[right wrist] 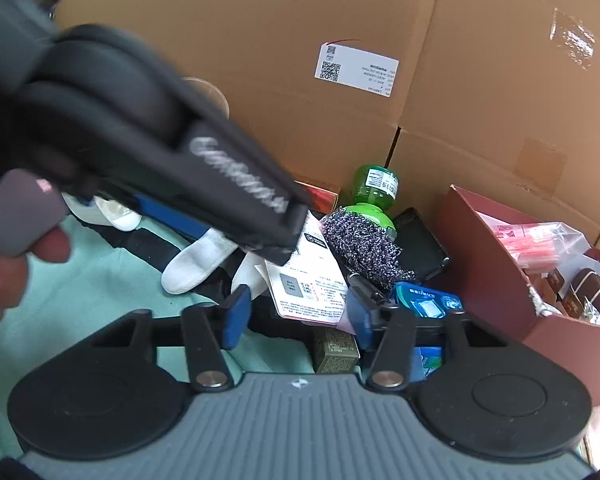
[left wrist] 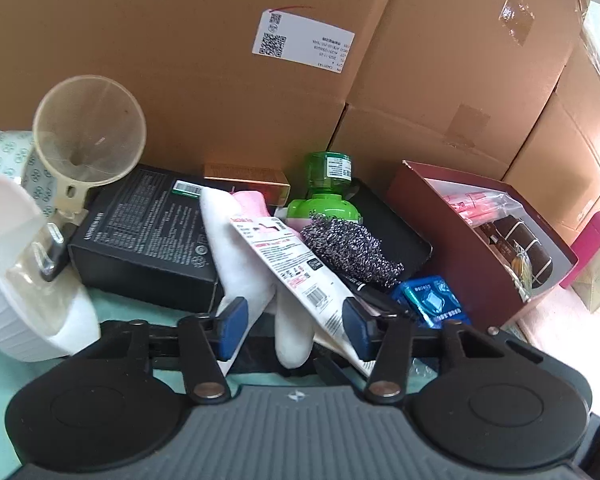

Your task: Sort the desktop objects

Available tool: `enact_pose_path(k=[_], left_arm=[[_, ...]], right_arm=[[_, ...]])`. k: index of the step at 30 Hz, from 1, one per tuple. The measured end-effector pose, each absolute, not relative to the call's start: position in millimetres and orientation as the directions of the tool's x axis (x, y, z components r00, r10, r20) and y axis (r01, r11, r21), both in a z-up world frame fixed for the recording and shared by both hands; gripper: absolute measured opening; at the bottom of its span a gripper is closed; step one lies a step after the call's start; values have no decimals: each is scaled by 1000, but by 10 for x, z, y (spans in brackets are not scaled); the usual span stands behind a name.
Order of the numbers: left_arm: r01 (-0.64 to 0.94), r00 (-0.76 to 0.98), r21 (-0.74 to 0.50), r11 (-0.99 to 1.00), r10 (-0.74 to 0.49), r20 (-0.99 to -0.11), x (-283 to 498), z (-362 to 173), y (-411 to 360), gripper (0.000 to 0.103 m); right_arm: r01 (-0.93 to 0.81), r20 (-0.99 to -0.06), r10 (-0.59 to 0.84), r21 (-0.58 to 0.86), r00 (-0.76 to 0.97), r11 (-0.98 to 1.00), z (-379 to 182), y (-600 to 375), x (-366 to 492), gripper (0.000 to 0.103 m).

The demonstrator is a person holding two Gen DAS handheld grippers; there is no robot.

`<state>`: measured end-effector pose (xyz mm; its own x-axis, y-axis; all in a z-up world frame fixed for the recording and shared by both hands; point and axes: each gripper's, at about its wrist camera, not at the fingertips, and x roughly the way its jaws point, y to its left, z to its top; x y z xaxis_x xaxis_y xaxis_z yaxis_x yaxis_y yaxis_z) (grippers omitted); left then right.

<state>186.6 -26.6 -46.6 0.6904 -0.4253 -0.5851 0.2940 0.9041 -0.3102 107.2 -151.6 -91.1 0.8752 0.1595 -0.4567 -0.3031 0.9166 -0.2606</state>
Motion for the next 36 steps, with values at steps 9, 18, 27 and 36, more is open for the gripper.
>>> enact_pose_path(k=[9,18,27,36], left_arm=[[286,679,-298,911,-412,-607,2063,-460,-448,25],[288,688,-330,899,-434,-581,1943,-315,-385,17],[283,701,-306,909,-414,-581,1825,-256,-323,28],[316,705,-283,906,-424,-569,1636,-163,-424,14]], right_arm=[[-288,-431,125,-338,894,896,-991,-1489,1159,31],[-321,-423,174,-307,889,896,-856,-1551,1076,7],[-400,-440,289,-183,850,898,-709,-1639,898,0],[-403,-435,297,-173,850,899,-717,-1625,809,0]])
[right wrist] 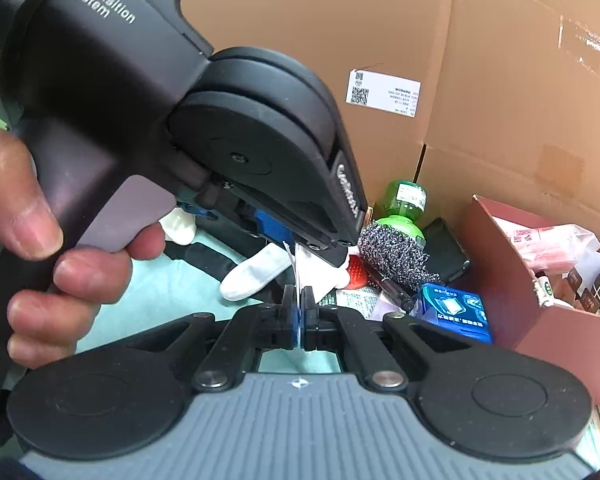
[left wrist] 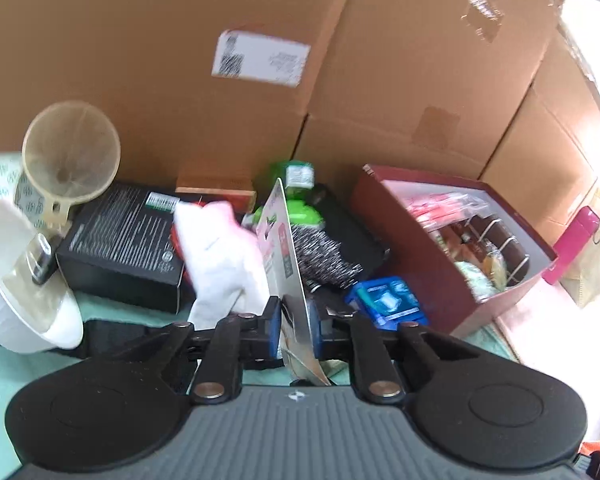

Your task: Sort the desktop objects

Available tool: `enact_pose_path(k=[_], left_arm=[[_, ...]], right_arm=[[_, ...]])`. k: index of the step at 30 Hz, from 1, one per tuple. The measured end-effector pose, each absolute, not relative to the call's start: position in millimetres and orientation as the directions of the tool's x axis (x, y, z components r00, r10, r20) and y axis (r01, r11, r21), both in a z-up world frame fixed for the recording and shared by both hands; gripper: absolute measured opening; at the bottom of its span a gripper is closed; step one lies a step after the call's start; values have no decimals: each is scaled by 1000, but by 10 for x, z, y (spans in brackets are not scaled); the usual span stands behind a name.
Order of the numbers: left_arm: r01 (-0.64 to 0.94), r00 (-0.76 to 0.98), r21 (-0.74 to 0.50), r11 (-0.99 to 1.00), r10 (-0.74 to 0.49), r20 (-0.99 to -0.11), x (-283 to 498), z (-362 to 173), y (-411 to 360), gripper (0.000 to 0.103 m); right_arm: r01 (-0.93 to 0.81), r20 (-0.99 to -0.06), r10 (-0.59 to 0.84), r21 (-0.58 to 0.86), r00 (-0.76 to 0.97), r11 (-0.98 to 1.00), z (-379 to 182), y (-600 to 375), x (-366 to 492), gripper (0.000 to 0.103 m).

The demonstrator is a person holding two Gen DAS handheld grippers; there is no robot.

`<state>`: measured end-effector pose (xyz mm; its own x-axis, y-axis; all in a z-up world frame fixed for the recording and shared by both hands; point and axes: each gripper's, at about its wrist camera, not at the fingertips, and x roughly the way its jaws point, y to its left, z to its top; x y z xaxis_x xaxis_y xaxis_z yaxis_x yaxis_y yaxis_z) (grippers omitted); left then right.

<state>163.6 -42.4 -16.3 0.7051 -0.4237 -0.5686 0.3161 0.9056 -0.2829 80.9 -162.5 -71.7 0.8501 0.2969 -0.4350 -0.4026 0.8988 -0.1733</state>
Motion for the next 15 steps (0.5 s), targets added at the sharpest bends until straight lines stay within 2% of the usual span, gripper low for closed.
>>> enact_pose_path(k=[7,15], left_arm=[[380,742,-258,888,-459,-488,1480,187,-616,13],[486,721,-242,840,-542,-431,1569,450,-1141,13]], right_arm=[[-354,-338,281,-179,898,918,-490,-1769,604,0],[-237,-249,191,-173,950,956,-265,-2174,647,0]])
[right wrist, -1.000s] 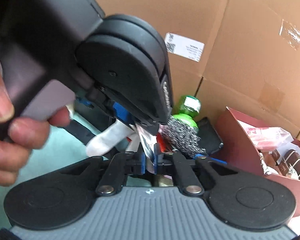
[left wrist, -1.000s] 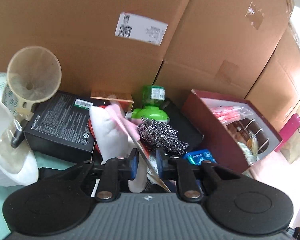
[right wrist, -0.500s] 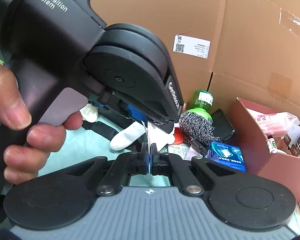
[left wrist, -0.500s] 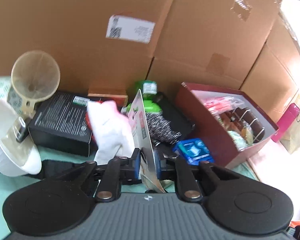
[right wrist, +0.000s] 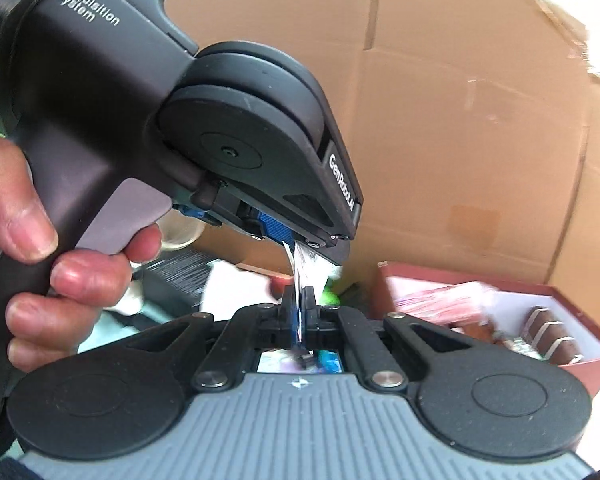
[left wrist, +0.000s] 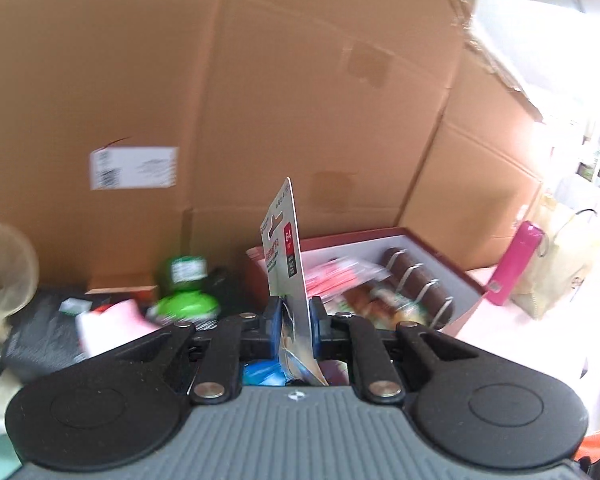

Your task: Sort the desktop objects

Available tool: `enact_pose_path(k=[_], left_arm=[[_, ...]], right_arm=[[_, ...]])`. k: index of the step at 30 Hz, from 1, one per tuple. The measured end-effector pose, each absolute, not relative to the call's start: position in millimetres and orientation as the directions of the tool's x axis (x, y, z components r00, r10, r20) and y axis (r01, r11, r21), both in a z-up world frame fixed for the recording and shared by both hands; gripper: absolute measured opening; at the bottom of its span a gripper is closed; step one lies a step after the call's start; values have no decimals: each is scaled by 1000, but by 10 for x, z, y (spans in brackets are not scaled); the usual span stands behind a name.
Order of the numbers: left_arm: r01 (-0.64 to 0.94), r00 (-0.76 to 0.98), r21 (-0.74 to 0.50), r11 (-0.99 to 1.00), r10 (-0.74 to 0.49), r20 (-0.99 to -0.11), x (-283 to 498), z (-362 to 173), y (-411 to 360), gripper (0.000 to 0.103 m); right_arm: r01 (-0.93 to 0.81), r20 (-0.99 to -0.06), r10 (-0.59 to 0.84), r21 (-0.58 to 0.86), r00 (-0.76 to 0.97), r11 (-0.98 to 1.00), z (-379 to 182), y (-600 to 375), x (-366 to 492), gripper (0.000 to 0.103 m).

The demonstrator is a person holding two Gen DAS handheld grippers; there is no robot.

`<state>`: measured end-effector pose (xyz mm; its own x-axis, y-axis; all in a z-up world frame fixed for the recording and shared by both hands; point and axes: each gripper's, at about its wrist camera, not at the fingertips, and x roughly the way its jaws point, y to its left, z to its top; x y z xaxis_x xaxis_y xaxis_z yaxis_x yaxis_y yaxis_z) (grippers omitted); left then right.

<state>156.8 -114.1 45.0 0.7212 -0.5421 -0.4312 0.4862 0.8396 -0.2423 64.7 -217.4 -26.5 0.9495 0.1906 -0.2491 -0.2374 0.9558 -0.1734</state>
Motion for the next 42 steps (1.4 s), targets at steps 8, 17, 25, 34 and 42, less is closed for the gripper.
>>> enact_pose_path(k=[8,17,25,34,42], left_arm=[[613,642,-235,754,-649,-409,1754,501,-1907,13],[696,547,-253,672,-725,-418,2076,368,-2677,14],[678,537,-227,699,-683,-496,2435,140,-3018,19],[635,616,-181,751,-633,-469,2461,94,-2782,78],[651,624,-136,747,-628,-466,2256,179,-2707,100]], right_arm=[[-70,-214,35,-160,976,985,-184,-2795,759,0],[76,-220,-109,-153,969,985,-242,-3478,1035,2],[123,-261,-182,-225,948,967,-443,-3678,1475,3],[122,-318,-174,-175,932,977,-569,-3678,1647,47],[124,-309,-155,-118,938,985,-522,-3718,1549,90]])
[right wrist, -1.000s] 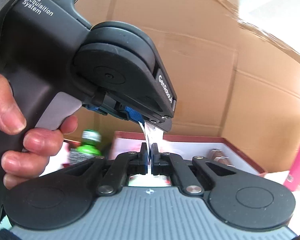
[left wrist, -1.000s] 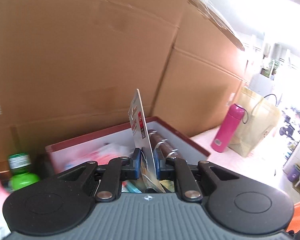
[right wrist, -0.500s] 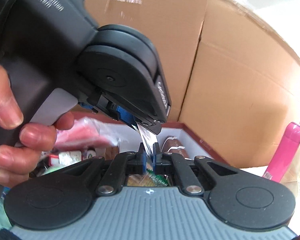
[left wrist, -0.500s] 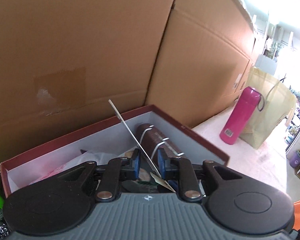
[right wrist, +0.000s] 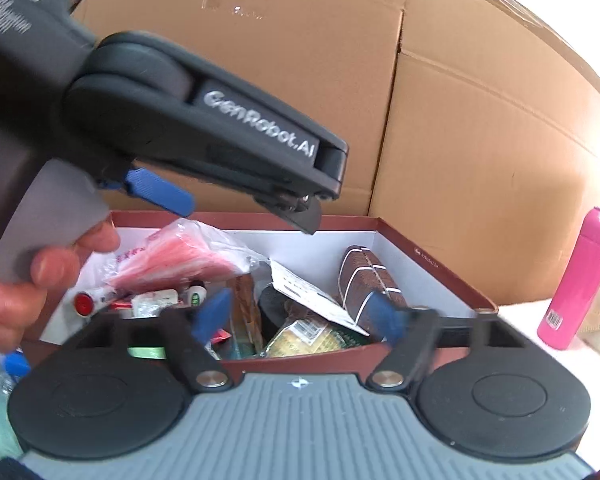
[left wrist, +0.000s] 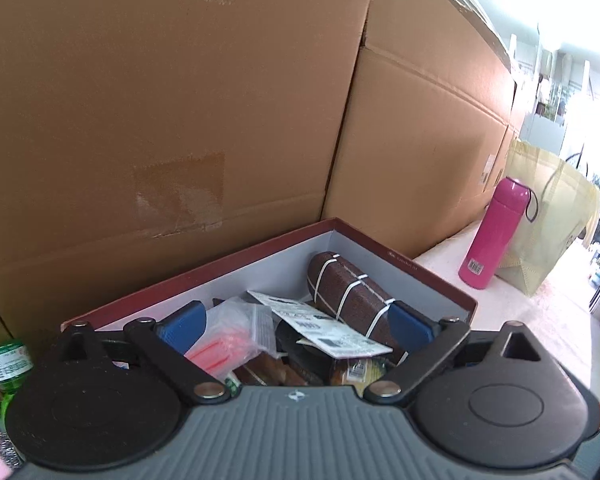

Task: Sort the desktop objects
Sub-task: 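Open the left gripper over the box to drop the card tag, then move the left tool back down toward the white gloves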

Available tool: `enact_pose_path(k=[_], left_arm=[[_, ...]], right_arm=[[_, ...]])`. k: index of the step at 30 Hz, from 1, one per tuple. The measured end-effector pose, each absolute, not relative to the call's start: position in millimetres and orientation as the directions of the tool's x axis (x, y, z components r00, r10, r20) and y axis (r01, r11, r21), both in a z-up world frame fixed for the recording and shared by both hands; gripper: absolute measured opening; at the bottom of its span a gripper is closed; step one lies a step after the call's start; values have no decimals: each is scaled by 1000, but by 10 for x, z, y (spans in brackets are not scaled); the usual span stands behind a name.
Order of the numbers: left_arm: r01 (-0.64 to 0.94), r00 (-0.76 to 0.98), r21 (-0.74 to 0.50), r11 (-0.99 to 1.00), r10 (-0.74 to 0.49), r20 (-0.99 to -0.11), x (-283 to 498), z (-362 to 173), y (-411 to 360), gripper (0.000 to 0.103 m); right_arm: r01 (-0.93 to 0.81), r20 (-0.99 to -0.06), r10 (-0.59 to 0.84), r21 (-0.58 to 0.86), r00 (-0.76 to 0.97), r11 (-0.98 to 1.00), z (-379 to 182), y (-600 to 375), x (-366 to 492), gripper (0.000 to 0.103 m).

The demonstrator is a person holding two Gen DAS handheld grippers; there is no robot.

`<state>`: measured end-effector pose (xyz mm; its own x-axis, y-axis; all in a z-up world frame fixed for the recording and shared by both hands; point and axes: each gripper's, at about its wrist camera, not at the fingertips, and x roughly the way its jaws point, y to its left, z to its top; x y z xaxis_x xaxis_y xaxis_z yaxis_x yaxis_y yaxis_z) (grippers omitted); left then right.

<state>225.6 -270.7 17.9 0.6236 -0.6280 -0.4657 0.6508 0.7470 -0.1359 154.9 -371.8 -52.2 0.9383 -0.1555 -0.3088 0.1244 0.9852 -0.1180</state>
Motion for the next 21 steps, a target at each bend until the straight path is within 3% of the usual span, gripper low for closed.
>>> enact_pose_path(k=[4,6,21], left_arm=[[631,662,-73,772,-586,-468,2085,182,-2658,100],[627,672,-68,776,-582,-457,2004,195,-2604,100],[499,748,-48,865,-458,-481,1423,233,-2031,100]], right_arm=[[114,-315,-130,-69,940,991,-423,-3677,1384,92],[112,-318,-126,-61,940,992,-417,-3657,1361,95],[56,-326,-66,-42,943,998,-292,-3295,806,96]])
